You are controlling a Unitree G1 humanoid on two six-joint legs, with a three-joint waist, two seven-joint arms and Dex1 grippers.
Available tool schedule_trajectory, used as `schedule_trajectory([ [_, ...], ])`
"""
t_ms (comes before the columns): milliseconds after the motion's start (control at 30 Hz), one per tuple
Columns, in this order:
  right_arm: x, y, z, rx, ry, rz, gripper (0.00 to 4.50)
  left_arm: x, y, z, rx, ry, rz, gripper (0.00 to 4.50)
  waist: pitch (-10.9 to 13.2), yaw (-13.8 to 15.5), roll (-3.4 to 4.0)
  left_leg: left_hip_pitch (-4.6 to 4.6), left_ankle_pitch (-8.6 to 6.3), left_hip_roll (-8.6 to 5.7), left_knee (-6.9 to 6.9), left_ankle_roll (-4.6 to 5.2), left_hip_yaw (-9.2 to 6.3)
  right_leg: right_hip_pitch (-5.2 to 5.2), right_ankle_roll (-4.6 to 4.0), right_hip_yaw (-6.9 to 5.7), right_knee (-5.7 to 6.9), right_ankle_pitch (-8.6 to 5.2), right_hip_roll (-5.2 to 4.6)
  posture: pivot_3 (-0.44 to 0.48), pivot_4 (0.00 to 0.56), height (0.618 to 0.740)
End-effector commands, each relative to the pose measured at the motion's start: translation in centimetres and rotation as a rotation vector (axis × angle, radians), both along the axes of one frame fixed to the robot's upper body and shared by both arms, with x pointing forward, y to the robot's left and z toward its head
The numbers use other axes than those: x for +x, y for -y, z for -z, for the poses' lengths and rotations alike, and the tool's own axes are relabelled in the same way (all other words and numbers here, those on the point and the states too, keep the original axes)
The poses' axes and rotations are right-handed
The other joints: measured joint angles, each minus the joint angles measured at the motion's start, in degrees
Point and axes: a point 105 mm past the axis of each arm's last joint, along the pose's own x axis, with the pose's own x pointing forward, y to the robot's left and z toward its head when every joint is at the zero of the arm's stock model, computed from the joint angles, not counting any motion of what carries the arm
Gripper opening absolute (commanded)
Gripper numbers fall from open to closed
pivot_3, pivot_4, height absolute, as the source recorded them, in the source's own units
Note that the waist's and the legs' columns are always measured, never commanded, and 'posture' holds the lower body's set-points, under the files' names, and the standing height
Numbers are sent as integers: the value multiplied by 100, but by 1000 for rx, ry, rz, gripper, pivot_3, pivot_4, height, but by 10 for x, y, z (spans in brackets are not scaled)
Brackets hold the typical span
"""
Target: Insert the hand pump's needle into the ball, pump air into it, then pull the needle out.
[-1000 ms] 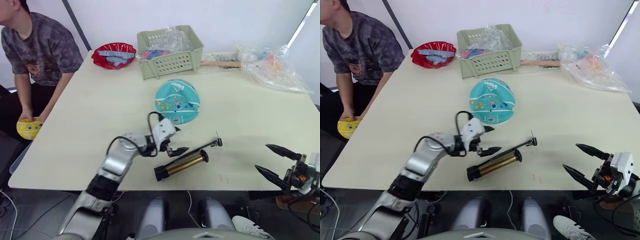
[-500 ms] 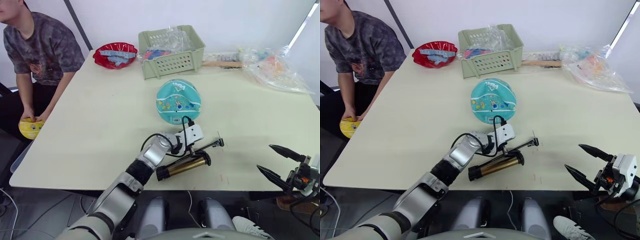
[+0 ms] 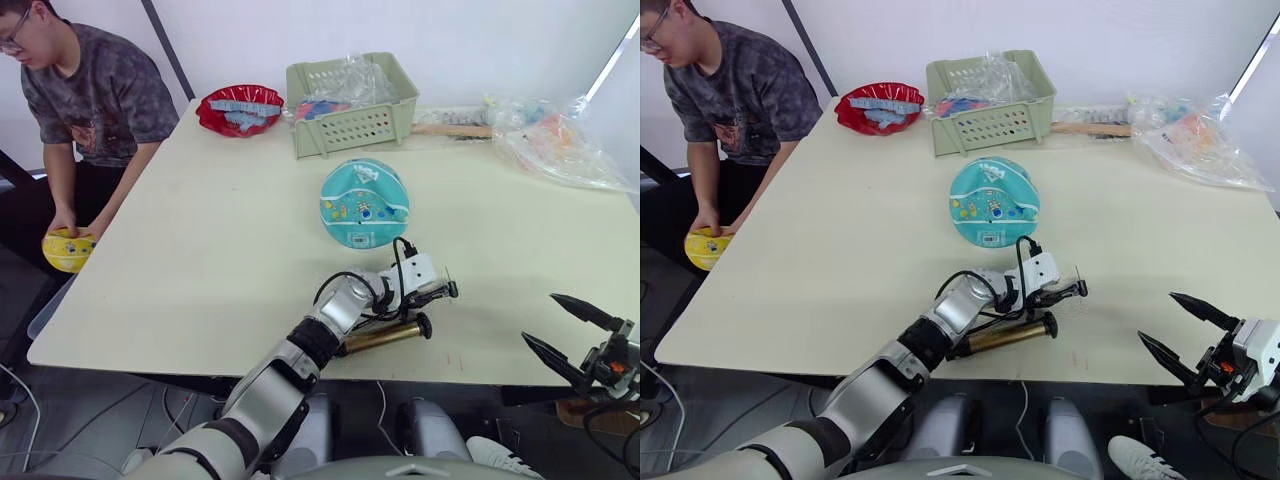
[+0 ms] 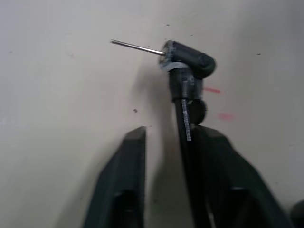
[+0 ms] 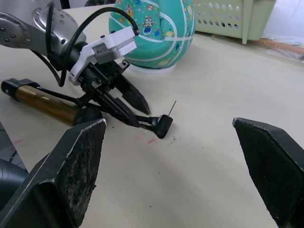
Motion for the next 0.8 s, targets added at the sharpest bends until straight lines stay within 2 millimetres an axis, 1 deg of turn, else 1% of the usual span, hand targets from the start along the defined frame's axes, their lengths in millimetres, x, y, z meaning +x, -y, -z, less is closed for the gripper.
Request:
schedule_trajectory([
  [33, 1, 3, -6, -14, 45, 15, 4500, -7, 1, 7, 16, -18, 10, 68, 0, -3, 0, 0, 0, 0, 0, 0, -2, 0, 0, 0, 0, 0, 0, 0, 150, 740],
  [133, 1, 1, -4, -6, 31, 19, 4500, -7, 6, -6, -59, 3, 25, 24, 0, -1, 1, -1, 0, 0, 0, 0, -5, 0, 0, 0, 0, 0, 0, 0, 150, 740],
  [200, 2, -2, -5, 15, 19, 31, 4500, -3, 7, -15, -108, 14, 6, 24, 1, -1, 2, -2, 0, 1, -1, 0, -10, -1, 1, 0, -1, -1, -1, 0, 150, 740],
  [267, 9, -7, -9, 60, 1, 67, 4500, -1, 7, -30, -190, 48, 20, 24, 3, -6, 6, -4, 0, 1, -2, 0, -13, -2, 1, 1, -1, -1, -1, 0, 150, 740],
  [333, 14, -13, -13, 58, 5, 79, 4500, 0, 5, -42, -246, 80, 32, 24, 4, -6, 6, -12, 0, 3, -2, 0, -12, -12, 0, 4, 3, -1, -2, 0, 150, 740],
  [467, 26, -18, -11, 81, -28, 177, 4500, -3, 3, -53, -319, 111, 68, 24, 3, -1, 7, -11, 0, 3, -2, 0, -11, -15, -1, 5, 6, -1, -2, 0, 150, 740],
  [533, 28, -25, -12, 106, -45, 178, 4500, -2, 2, -55, -336, 111, 65, 24, 2, 2, 10, -11, 0, 1, -2, 0, -10, -15, 0, 6, 5, -1, -2, 0, 150, 740],
  [600, 31, -42, -19, 206, -94, 167, 4500, -6, 5, -65, -393, 108, 97, 24, 3, 2, 8, -16, 0, 1, -2, 0, -10, -16, 0, 5, 4, -1, -2, 0, 150, 740],
  [667, 38, -51, -17, 292, -238, 207, 4500, -9, 8, -72, -439, 123, 119, 24, 3, -13, 9, -20, 0, 0, -3, 0, -12, -19, 2, 5, 3, -1, -3, 0, 150, 740],
  [733, 46, -51, -23, 368, -242, 265, 4500, -6, 10, -78, -481, 102, 97, 24, 5, -5, 6, -21, 0, 3, -3, 0, -11, -23, 0, 7, 8, -1, -2, 0, 150, 740],
  [800, 49, -54, -26, 435, -268, 281, 4500, -5, 12, -82, -509, 88, 85, 24, 5, 3, 5, -21, 0, 2, -2, 1, -11, -22, 0, 8, 8, 0, -3, 0, 150, 740],
])
